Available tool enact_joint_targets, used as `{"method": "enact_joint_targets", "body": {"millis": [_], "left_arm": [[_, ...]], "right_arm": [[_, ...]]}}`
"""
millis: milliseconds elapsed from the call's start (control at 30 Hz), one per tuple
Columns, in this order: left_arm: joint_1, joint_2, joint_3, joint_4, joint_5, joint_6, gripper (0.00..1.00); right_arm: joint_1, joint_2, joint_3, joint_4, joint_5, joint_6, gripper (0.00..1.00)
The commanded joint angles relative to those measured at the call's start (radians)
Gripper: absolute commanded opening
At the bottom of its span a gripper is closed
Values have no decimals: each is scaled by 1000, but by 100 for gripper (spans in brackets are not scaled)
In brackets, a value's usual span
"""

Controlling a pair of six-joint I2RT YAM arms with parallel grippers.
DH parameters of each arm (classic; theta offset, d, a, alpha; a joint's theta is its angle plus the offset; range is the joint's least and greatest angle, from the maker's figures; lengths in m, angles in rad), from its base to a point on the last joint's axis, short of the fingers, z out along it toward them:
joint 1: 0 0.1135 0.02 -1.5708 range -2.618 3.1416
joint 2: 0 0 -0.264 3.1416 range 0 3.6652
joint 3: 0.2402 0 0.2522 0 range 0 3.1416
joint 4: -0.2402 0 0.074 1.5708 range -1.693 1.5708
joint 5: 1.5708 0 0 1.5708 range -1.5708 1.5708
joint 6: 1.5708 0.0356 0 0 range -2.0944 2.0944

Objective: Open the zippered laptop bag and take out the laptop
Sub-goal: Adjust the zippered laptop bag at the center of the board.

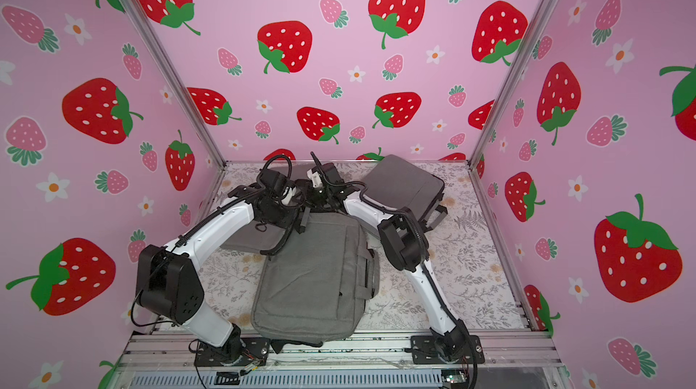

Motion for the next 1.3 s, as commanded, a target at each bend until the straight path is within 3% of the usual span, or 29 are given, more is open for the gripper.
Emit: {"method": "enact_joint_targets", "body": {"millis": [0,233,267,500,733,1000,1267], "left_arm": [[-5,36,68,-44,-45,5,37],[0,74,119,-99,-60,-4,1],[2,73,122,-99,-51,-7,0],[39,65,153,-105,1,-26,0],[73,57,162,-92,55,-36,0],[110,84,194,-86,114,-47,0],[147,125,225,-79,157,-53,0]], "right_arm": [[6,-27,56,55,-53,10,7],[5,-28,52,53,-55,4,10],[5,-28,52,54,-56,3,12],[-6,-55,17,54,-44,-20,36],[-52,-203,-179,56,8,-87,59],[-130,-495,-590,31,55,-218,71],[-192,-800,-952,-158,130,-390,80]]}}
